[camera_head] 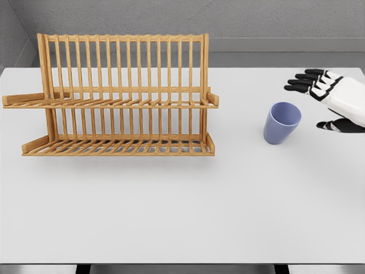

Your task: Right arm put cup on second shelf

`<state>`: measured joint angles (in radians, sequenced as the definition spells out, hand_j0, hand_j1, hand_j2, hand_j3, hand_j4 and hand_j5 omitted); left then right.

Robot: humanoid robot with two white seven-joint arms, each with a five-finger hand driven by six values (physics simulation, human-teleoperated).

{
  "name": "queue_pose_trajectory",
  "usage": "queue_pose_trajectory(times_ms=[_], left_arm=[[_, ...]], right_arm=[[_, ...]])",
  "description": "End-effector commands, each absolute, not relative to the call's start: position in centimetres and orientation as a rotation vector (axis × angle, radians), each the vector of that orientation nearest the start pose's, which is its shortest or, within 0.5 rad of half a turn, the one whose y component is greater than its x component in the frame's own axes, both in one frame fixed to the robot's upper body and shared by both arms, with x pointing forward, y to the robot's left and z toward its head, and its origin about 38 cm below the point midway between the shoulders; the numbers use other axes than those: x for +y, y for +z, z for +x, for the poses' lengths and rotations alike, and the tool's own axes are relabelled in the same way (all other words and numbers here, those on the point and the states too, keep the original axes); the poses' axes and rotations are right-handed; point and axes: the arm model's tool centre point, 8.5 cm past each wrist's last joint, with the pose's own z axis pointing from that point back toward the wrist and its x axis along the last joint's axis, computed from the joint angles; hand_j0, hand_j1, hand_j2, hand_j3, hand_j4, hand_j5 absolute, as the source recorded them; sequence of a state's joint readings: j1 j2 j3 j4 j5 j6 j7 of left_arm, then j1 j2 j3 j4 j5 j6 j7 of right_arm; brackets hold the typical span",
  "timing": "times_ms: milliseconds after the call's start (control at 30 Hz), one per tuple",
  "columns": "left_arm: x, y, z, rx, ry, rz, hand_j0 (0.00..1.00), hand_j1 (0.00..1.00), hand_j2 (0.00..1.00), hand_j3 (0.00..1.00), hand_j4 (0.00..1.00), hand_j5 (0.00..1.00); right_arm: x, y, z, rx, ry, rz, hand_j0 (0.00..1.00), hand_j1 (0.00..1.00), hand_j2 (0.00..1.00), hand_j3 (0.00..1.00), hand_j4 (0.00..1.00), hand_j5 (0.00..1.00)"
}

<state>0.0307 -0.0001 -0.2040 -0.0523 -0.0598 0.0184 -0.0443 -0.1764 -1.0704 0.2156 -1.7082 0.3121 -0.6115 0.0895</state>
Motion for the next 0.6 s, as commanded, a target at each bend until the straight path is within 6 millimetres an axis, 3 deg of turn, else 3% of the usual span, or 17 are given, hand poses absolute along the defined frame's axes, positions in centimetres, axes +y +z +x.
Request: queue_pose_trajectory(times_ms=[0, 167, 300, 400, 467, 533, 567], left_arm=[[26.5, -26.3, -0.4, 0.014, -0.263, 0.037, 1.00, 1.00, 1.00, 1.00, 1.00, 1.00], [26.5, -26.3, -0.4, 0.014, -0.263, 0.037, 1.00, 1.00, 1.00, 1.00, 1.00, 1.00], [26.5, -26.3, -0.4, 0.014, -0.263, 0.037, 1.00, 1.00, 1.00, 1.00, 1.00, 1.00], [26.5, -26.3, -0.4, 0.014, -0.263, 0.037, 1.00, 1.00, 1.00, 1.00, 1.00, 1.00], [26.5, -26.3, -0.4, 0.014, -0.263, 0.037, 1.00, 1.00, 1.00, 1.00, 1.00, 1.00], [26.5, -26.3, -0.4, 0.014, -0.263, 0.037, 1.00, 1.00, 1.00, 1.00, 1.00, 1.00], [26.5, -26.3, -0.4, 0.014, -0.263, 0.037, 1.00, 1.00, 1.00, 1.00, 1.00, 1.00]], right_arm=[[-37.0, 26.6, 35.5, -1.791, 1.765, -0.613, 1.00, 1.00, 1.00, 1.00, 1.00, 1.00], [-37.2, 27.0, 35.5, -1.794, 1.761, -0.619, 1.00, 1.00, 1.00, 1.00, 1.00, 1.00], [-37.4, 26.4, 36.2, -1.333, 2.105, -0.505, 1.00, 1.00, 1.00, 1.00, 1.00, 1.00], [-36.9, 29.0, 37.2, -1.385, 2.107, -0.578, 1.00, 1.00, 1.00, 1.00, 1.00, 1.00], [-35.1, 31.3, 38.5, -1.478, 2.114, -0.623, 1.00, 1.00, 1.00, 1.00, 1.00, 1.00], [-32.0, 29.6, 40.0, -1.480, 2.177, -0.526, 1.00, 1.00, 1.00, 1.00, 1.00, 1.00], [-32.4, 28.6, 40.5, -1.453, 2.166, -0.501, 1.00, 1.00, 1.00, 1.00, 1.00, 1.00]])
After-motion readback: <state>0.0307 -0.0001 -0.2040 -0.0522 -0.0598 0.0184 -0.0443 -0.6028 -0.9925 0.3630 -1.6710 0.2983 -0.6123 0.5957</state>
